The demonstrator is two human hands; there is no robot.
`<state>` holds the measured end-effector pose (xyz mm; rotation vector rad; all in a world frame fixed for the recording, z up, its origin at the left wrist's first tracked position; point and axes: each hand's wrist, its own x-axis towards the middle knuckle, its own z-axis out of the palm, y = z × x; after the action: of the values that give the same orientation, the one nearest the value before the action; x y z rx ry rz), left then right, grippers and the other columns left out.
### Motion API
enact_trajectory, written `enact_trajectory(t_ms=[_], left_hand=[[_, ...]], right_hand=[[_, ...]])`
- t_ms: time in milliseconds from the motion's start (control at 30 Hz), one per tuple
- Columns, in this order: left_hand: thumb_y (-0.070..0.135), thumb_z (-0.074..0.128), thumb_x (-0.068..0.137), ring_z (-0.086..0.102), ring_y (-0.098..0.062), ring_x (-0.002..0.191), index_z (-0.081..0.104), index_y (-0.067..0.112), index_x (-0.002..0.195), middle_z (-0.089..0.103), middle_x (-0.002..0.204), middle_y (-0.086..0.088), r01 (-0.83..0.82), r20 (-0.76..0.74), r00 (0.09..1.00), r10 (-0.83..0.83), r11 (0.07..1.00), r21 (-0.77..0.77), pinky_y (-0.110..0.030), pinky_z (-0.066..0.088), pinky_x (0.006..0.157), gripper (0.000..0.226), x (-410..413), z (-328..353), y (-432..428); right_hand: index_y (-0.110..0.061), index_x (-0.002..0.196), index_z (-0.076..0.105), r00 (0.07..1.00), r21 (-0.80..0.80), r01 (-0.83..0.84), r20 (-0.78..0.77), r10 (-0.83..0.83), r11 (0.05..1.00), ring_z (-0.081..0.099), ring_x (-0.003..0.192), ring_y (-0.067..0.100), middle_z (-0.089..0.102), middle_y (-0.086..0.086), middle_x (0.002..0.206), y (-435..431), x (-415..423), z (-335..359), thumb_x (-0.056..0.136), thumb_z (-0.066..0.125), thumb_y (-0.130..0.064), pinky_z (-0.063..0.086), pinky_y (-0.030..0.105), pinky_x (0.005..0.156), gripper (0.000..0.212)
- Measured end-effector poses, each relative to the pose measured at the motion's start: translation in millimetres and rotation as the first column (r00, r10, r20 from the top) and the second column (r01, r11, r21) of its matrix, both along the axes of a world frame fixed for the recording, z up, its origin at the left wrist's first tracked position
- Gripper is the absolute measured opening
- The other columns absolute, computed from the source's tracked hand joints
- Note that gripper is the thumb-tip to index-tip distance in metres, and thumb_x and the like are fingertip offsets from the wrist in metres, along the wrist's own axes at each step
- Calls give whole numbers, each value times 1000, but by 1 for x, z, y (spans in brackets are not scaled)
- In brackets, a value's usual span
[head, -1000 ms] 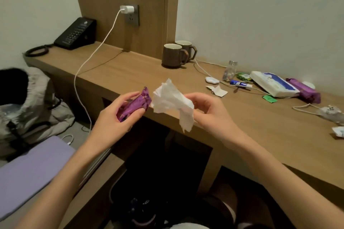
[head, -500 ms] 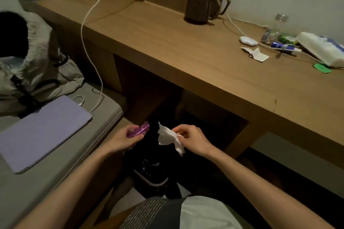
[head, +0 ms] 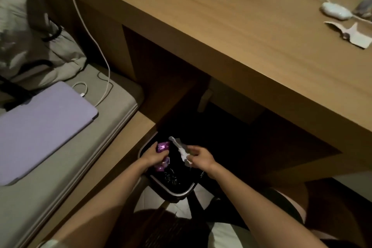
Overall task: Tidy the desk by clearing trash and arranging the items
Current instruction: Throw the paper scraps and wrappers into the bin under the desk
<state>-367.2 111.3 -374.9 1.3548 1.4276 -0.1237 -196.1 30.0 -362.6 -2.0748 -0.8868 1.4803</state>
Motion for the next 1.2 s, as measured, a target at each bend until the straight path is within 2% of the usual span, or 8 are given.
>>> enact_trajectory(t_ms=[133, 267, 367, 467, 600, 1000, 1100, 1200], left_hand=[[34, 52, 94, 46, -22, 127, 16, 13, 150, 38, 148, -10, 47, 19, 999, -47, 999, -2, -27, 35, 101, 69, 1, 8, 3], [28, 51, 95, 57, -9, 75, 30, 15, 145, 53, 129, -4, 84, 46, 994, -96, 976, 203, -27, 49, 67, 56, 4, 39, 4], [22, 53, 94, 61, -11, 91, 44, 20, 136, 57, 126, -2, 48, 124, 986, -107, 913, 404, -13, 43, 64, 43, 8, 81, -7], [18, 54, 93, 58, 2, 89, 54, 26, 126, 62, 111, 7, 15, 206, 963, -175, 796, 605, -6, 42, 65, 34, 11, 140, -30], [18, 56, 93, 60, 4, 94, 59, 32, 120, 65, 106, 16, -60, 334, 897, -290, 668, 742, -12, 48, 77, 31, 15, 223, -69], [20, 57, 92, 63, -6, 94, 58, 35, 119, 69, 100, 12, -125, 506, 654, -562, 579, 806, -23, 51, 75, 32, 133, 372, -107], [26, 57, 91, 57, -2, 99, 53, 40, 121, 62, 110, 15, -78, 442, 683, -582, 543, 836, -19, 46, 76, 33, 189, 372, -91], [31, 58, 89, 50, -10, 111, 52, 33, 128, 54, 123, 6, -12, 335, 756, -562, 501, 865, -30, 44, 92, 39, 238, 357, -68]], right_hand=[[-16, 137, 50, 987, 57, -139, 93, 133, 989, 52, 119, 15, 54, -5, 129, 2, 4, 16, 92, 59, -14, 39, 21, 96, 46], [-14, 130, 54, 986, 201, -151, 100, 133, 968, 57, 115, 14, 57, 1, 128, -5, 13, 53, 93, 57, -8, 44, 28, 100, 38], [-17, 126, 58, 982, 342, -182, 108, 154, 922, 58, 113, 7, 62, 0, 122, -19, 22, 97, 93, 57, -7, 47, 32, 101, 34], [-20, 122, 61, 976, 473, -218, 121, 182, 854, 59, 112, 1, 66, -6, 117, -42, 29, 157, 93, 58, -9, 48, 30, 100, 31], [-23, 123, 61, 971, 621, -238, 157, 179, 746, 63, 107, 3, 69, -8, 113, -87, 37, 239, 95, 56, -12, 51, 27, 95, 30], [-23, 120, 62, 918, 857, -73, 258, -302, 510, 67, 94, 15, 71, -7, 108, -180, 140, 362, 94, 57, -12, 57, 32, 84, 28], [-30, 115, 63, 855, 854, -18, 283, -434, 520, 65, 97, 11, 69, -12, 107, -183, 183, 364, 95, 56, -16, 56, 33, 85, 25], [-30, 111, 63, 764, 834, 20, 343, -546, 552, 62, 99, 10, 66, -12, 110, -183, 224, 365, 95, 55, -16, 54, 29, 83, 23]])
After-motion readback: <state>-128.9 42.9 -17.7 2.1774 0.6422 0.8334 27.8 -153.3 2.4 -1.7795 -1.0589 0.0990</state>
